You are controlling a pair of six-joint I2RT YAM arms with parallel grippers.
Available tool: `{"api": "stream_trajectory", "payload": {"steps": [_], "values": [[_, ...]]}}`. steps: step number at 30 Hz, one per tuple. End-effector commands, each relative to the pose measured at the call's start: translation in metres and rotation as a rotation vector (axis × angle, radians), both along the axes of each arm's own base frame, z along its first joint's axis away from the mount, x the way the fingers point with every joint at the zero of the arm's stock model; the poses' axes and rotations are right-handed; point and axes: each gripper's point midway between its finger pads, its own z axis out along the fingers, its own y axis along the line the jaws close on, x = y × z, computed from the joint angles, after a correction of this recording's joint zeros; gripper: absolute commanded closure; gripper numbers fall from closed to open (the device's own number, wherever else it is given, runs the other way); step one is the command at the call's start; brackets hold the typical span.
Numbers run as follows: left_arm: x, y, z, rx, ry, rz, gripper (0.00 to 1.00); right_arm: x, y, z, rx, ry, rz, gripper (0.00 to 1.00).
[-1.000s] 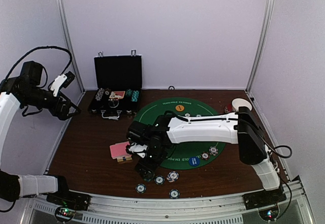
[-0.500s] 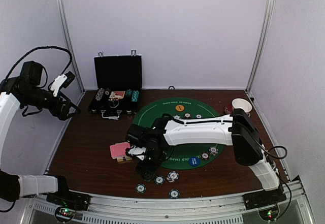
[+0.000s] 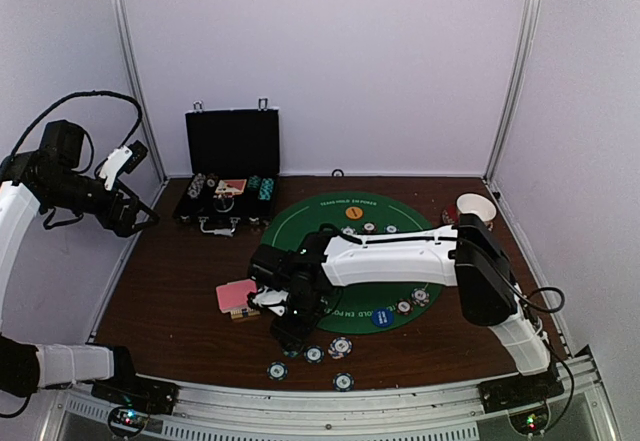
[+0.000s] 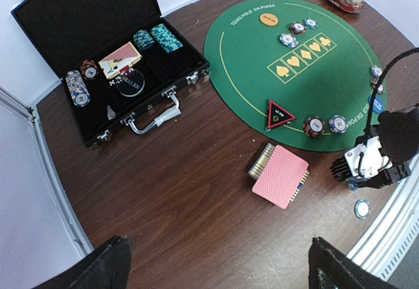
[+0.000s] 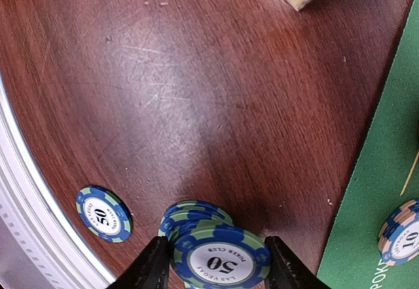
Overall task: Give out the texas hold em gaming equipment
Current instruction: Pick up the pile of poker chips from the pile of poker chips.
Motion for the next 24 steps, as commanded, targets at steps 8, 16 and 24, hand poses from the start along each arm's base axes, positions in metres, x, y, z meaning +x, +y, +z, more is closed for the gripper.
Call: {"api": "stream_trajectory", "payload": {"steps": [8,16,24], "values": [[0.002,0.003,0.005,0.017,-0.028,0.002,0.02,-0.002,0.005,0.007,0.023,0.019,0.002,0.64],[0.002,0.003,0.006,0.018,-0.033,0.001,0.02,-0.005,0.011,0.029,0.06,0.012,0.005,0.82],[0.003,0.003,0.007,0.021,-0.037,0.0,0.02,0.007,0.013,0.075,0.116,-0.058,-0.012,0.9]]}}
